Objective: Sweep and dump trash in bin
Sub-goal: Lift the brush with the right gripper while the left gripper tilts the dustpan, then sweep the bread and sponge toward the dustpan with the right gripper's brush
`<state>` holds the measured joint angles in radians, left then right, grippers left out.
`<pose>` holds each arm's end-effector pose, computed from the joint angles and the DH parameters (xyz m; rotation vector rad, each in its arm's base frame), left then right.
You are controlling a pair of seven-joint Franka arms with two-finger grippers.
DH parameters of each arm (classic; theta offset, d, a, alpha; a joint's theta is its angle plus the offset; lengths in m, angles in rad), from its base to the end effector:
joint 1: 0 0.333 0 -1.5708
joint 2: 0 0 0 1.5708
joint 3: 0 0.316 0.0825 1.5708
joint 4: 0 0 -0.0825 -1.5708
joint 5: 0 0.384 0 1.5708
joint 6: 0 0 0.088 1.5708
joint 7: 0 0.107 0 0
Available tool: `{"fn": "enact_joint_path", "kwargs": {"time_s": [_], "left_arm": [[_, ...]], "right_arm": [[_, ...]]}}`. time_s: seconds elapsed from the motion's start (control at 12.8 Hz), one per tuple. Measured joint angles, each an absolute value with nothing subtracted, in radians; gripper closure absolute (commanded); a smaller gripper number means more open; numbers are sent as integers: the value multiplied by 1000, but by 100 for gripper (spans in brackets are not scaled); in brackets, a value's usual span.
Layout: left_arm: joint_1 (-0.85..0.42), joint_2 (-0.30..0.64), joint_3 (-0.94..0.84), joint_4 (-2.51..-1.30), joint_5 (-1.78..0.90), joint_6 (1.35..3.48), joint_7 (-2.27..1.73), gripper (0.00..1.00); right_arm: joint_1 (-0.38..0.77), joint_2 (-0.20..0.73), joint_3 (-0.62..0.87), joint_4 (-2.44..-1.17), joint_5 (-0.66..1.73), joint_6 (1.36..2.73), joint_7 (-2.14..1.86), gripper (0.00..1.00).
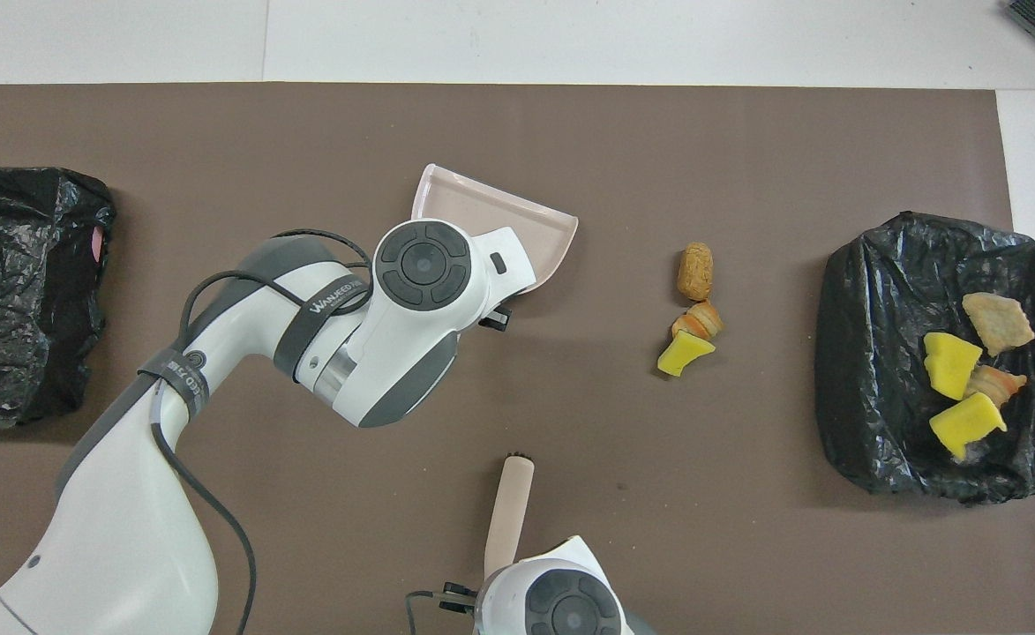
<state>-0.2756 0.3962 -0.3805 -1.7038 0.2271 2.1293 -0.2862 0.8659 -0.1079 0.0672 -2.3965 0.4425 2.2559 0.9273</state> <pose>0.5451 -0.3756 0.3817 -3.0401 0.7016 -0.1239 0.2750 0.3907 0.3576 -2.9109 0.4145 0.4199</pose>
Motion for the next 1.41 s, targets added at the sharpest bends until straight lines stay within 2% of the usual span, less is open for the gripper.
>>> {"fn": "enact_joint_path", "kwargs": {"time_s": [0.16, 0.39, 0.7, 1.17, 1.41], "left_arm": [[-260, 373, -377, -1703, 228, 2071, -113, 90], [-242, 353, -377, -1703, 228, 1992, 129, 100], [-241, 352, -374, -1703, 228, 1979, 382, 100], [-241, 323, -378, -1752, 251, 1947, 667, 100], [-243, 274, -384, -1834, 268, 1946, 709, 85]], "right_arm": [[807, -130, 64, -2381, 437, 2183, 887, 100], [721, -177, 60, -2375, 409, 2062, 825, 100], [598, -244, 58, -2373, 317, 1910, 769, 100], [437, -250, 58, -2381, 54, 1847, 666, 100], [335, -244, 58, -2387, -60, 1846, 533, 100]]}}
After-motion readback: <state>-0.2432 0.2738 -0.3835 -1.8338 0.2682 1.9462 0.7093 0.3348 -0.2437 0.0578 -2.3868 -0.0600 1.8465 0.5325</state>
